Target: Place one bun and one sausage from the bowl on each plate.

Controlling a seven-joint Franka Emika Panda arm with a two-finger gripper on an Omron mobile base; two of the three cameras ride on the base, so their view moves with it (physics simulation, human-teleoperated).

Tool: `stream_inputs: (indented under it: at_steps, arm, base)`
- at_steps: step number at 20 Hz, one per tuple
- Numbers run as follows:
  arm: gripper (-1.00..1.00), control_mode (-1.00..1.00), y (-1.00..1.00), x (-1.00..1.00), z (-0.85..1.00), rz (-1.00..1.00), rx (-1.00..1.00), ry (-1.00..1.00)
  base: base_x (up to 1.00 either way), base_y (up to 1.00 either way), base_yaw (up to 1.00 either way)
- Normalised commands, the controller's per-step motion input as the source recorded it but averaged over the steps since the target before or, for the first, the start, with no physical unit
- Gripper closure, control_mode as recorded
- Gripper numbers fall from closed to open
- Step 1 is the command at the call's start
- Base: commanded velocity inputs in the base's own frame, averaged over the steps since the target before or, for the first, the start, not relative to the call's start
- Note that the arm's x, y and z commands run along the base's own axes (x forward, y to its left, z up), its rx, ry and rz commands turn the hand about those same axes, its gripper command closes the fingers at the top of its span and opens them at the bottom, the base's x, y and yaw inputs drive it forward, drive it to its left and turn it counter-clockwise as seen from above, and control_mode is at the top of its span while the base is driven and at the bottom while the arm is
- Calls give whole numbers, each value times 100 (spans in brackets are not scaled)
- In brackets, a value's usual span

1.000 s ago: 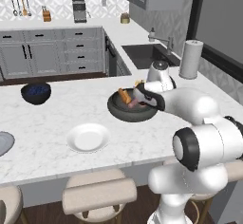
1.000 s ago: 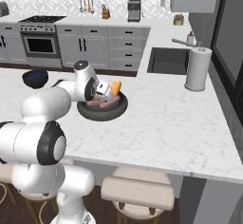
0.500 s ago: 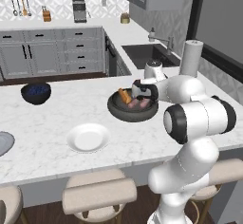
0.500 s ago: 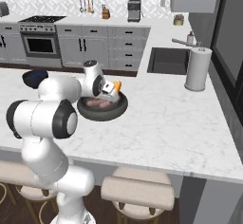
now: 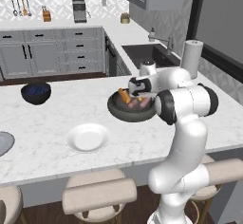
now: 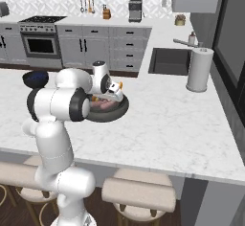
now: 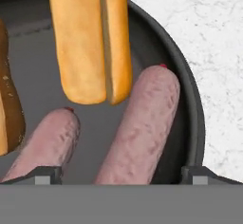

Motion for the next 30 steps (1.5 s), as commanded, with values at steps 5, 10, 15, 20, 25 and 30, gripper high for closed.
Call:
stream_inputs:
  at_steps: [5, 10, 15, 20, 25, 30]
  arm:
    - [-100, -100, 0, 17, -40, 0, 0, 5]
    - [-100, -100, 0, -6, -38, -2, 0, 0]
    - [-100, -100, -1, -13, -23, -2, 0, 0]
    - [100, -100, 0, -5, -52, 0, -3, 7]
    - [100, -100, 0, 1, -38, 0, -3, 0]
    - [100, -100, 0, -52, -5, -4, 0, -5]
  base:
    - [0, 0, 0]
    - [0, 0, 0]
    - [0, 0, 0]
    - [0, 0, 0]
    - [0, 0, 0]
    - [0, 0, 0]
